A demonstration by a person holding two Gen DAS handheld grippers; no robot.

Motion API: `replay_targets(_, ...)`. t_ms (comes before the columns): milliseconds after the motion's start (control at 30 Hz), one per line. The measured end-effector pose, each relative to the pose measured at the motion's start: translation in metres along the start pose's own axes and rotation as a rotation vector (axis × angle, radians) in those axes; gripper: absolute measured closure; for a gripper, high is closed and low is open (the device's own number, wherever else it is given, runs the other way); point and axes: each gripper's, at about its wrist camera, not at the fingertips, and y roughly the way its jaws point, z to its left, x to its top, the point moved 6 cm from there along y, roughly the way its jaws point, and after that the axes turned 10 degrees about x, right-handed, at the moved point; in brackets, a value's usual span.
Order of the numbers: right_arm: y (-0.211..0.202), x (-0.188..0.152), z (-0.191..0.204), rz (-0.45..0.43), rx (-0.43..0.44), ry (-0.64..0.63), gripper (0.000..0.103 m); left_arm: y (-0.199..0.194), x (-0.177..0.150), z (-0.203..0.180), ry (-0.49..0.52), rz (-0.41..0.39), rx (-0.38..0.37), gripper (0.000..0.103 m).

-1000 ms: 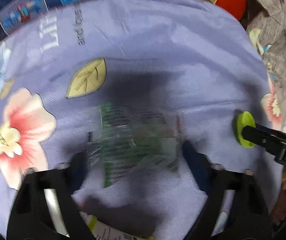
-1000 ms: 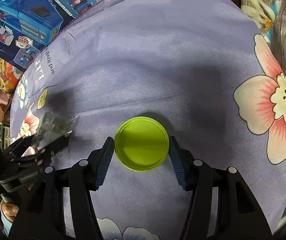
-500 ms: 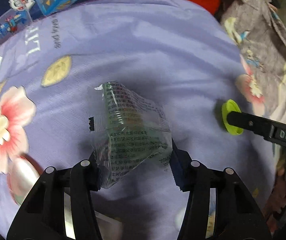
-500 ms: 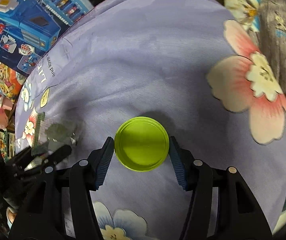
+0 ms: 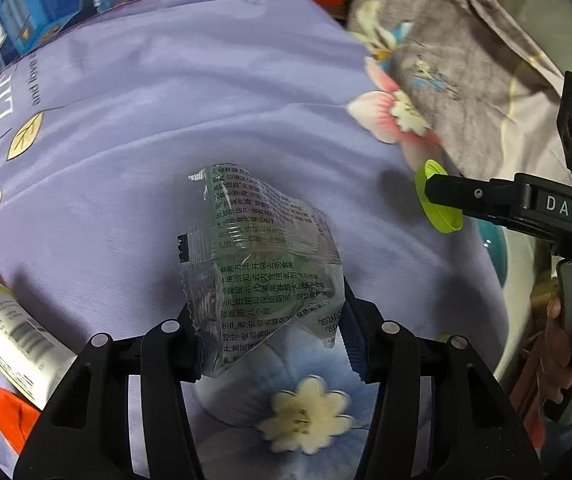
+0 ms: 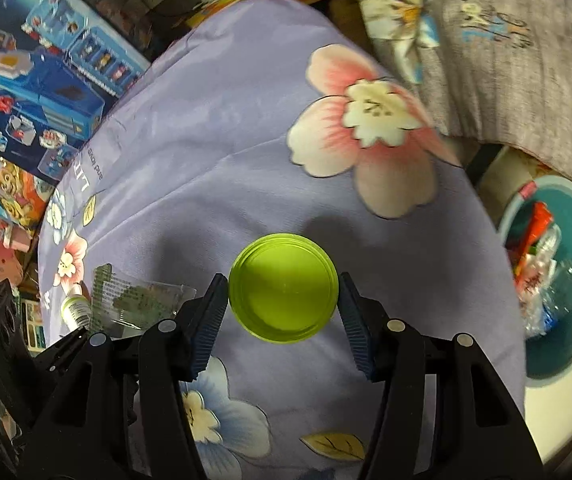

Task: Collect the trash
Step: 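Carry wrapper and green lid over the teal bin and release both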

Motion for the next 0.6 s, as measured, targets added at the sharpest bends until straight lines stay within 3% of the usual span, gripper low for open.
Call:
replay_targets(300, -0.051, -0.009, -0.038, -0.083, 0.022, 0.057, 0.05, -0.025, 0.005, -0.056, 0.083, -0.046, -0.029, 0.05)
replay_targets(600, -0.099, -0.022, -0.103, -0.163, 0.018, 0.149, 0.05, -0.029, 0.006, -0.119, 0.196, -0.05, -0.038, 0.049)
